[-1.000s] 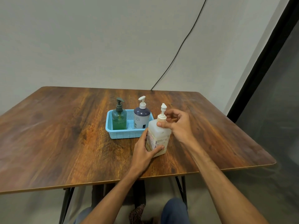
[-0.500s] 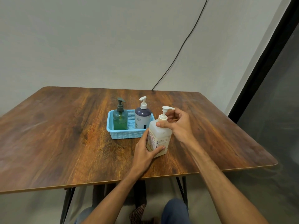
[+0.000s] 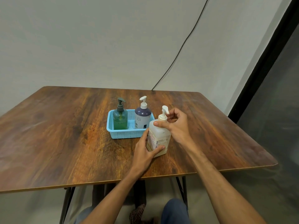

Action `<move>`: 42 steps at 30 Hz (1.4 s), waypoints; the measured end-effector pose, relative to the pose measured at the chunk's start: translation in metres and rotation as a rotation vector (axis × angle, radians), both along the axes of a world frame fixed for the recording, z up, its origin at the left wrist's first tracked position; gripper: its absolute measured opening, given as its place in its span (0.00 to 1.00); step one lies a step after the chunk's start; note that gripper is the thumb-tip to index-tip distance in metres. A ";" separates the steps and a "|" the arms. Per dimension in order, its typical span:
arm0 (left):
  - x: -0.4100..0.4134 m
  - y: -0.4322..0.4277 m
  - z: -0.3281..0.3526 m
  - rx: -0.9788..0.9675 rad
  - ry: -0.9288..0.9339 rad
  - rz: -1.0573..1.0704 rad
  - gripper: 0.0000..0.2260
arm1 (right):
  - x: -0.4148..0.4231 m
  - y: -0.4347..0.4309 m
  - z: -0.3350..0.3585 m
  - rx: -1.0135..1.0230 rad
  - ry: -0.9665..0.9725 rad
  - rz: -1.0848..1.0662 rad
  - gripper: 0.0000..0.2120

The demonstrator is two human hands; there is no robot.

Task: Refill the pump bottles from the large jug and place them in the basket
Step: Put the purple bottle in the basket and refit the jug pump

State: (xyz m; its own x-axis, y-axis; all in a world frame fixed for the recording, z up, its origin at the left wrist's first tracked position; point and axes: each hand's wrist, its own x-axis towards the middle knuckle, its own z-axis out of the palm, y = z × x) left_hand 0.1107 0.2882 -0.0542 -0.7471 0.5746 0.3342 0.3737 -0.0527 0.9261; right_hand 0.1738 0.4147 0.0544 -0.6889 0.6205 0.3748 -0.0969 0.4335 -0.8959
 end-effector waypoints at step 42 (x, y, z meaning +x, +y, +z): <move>0.001 -0.004 0.007 -0.032 0.025 0.047 0.44 | 0.046 0.030 -0.052 -0.194 -0.178 0.290 0.39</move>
